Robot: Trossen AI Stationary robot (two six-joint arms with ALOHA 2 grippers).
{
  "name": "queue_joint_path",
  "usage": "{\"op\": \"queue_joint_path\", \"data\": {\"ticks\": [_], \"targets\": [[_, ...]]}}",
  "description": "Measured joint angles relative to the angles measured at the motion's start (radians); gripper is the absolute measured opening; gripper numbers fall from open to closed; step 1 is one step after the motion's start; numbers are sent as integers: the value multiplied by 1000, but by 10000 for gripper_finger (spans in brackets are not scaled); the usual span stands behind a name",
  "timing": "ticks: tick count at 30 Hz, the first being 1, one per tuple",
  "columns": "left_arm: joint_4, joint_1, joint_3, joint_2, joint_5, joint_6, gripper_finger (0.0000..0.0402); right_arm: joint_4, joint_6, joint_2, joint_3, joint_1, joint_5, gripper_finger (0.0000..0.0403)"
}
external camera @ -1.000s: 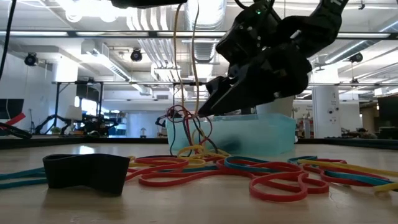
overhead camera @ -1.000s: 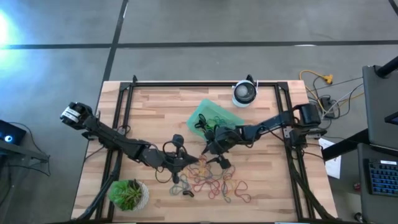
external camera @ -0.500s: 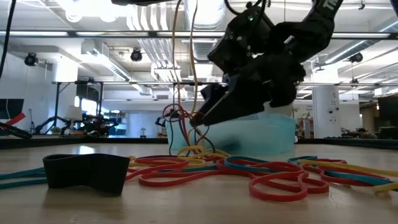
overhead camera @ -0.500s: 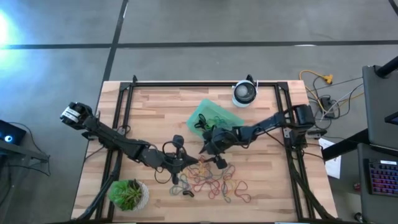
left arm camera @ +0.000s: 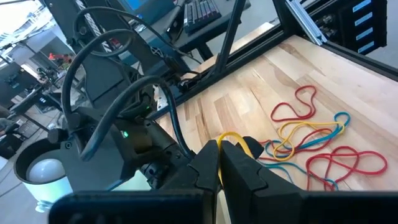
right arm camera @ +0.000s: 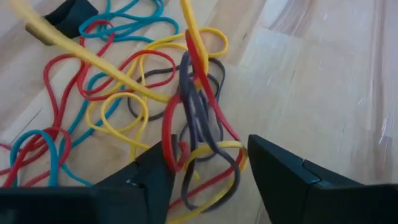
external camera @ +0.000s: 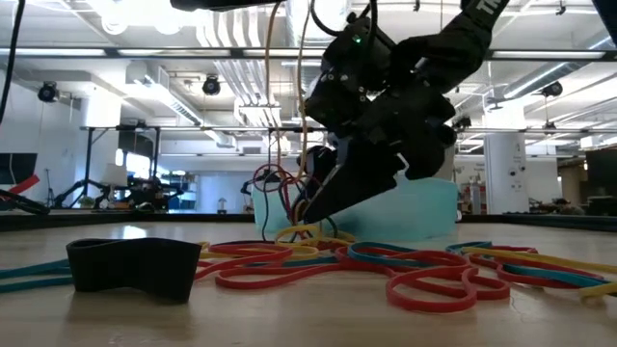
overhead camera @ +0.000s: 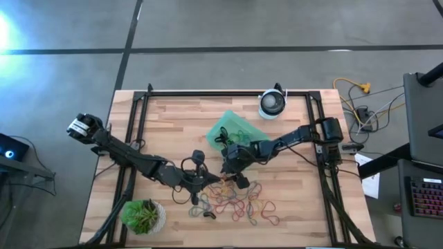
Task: Pick and place rubber bands into bin
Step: Put the yellow rubber band into the blue bin
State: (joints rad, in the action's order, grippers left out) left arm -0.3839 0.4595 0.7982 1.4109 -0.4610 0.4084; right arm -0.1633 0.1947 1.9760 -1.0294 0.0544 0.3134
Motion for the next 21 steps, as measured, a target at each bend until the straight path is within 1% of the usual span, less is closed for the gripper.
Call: {"op": "queue_joint_path", "data": {"ticks": [8,15,21], "targets": [[1,0,0,0,0,0,0,5,20,-39,15,0,0,108],[0,0,-2,0,0,0,0,27,38,-67,20,2,-1,58],[8,0,-2,0,0,0,0,53,62,-99,20,15,-2,24]]}}
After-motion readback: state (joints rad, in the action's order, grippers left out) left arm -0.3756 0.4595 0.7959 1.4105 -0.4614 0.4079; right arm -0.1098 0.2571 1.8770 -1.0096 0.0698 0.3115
